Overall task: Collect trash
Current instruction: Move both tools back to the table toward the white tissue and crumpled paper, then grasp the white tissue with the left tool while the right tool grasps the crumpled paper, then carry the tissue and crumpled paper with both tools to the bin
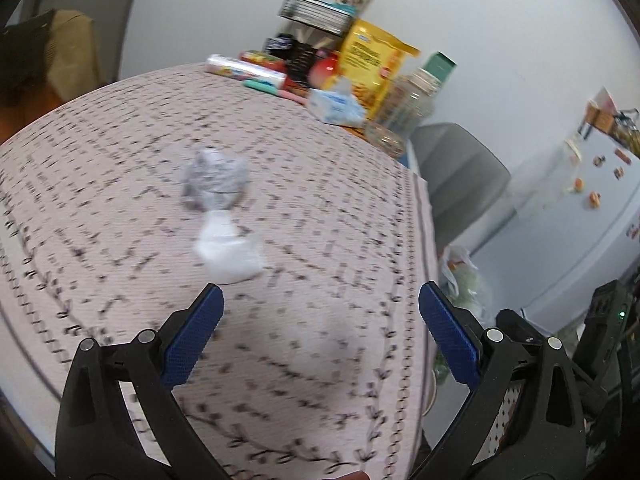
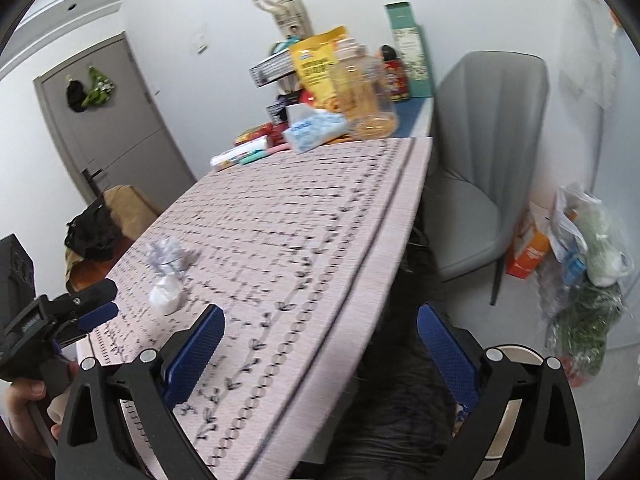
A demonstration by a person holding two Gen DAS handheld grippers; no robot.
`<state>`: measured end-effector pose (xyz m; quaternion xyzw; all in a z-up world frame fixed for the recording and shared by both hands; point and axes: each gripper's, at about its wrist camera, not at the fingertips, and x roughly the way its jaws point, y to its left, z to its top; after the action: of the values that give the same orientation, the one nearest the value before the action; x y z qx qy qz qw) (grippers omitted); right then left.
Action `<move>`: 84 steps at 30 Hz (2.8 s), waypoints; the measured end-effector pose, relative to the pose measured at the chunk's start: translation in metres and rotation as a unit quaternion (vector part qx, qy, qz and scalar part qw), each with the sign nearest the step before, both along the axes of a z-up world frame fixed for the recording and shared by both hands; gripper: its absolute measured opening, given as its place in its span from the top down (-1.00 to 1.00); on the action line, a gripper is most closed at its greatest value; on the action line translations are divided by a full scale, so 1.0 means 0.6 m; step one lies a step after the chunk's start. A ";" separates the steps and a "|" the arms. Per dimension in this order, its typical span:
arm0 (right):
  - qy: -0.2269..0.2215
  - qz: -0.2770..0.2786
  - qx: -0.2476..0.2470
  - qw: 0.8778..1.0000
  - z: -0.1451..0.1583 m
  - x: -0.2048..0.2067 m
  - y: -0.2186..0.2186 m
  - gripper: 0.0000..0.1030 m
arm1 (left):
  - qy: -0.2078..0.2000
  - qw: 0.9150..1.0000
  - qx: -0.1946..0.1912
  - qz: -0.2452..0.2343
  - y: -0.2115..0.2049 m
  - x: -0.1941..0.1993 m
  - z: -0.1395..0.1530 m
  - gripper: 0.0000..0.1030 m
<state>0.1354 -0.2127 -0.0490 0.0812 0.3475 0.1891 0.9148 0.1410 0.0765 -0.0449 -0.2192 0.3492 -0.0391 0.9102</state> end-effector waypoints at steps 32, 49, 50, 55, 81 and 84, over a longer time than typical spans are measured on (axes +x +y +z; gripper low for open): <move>0.033 0.088 0.002 0.996 -0.040 0.028 0.144 -0.69 | 0.046 0.998 0.018 0.047 0.061 0.110 -0.085 -0.86; 0.023 0.122 -0.012 0.992 -0.031 0.054 0.214 -0.68 | 0.022 0.997 -0.029 0.073 0.118 0.051 -0.079 0.37; 0.022 0.127 -0.015 0.992 -0.031 0.055 0.224 -0.68 | 0.019 0.996 -0.029 0.080 0.128 0.044 -0.076 0.37; 0.023 0.168 -0.021 0.985 -0.032 0.073 0.298 -0.68 | 0.014 0.993 -0.033 0.111 0.171 0.023 -0.075 0.37; 0.080 0.229 -0.015 0.970 -0.065 0.200 0.492 0.46 | 0.013 0.984 -0.037 0.174 0.241 -0.022 -0.064 0.37; 0.067 0.235 -0.006 0.970 -0.050 0.180 0.466 0.55 | 0.007 0.986 -0.033 0.165 0.226 -0.017 -0.052 0.37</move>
<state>0.2436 0.0671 -0.0792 0.0040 0.4180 0.3913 0.8198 0.1310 0.2119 -0.0761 -0.3043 0.3132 0.1017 0.8938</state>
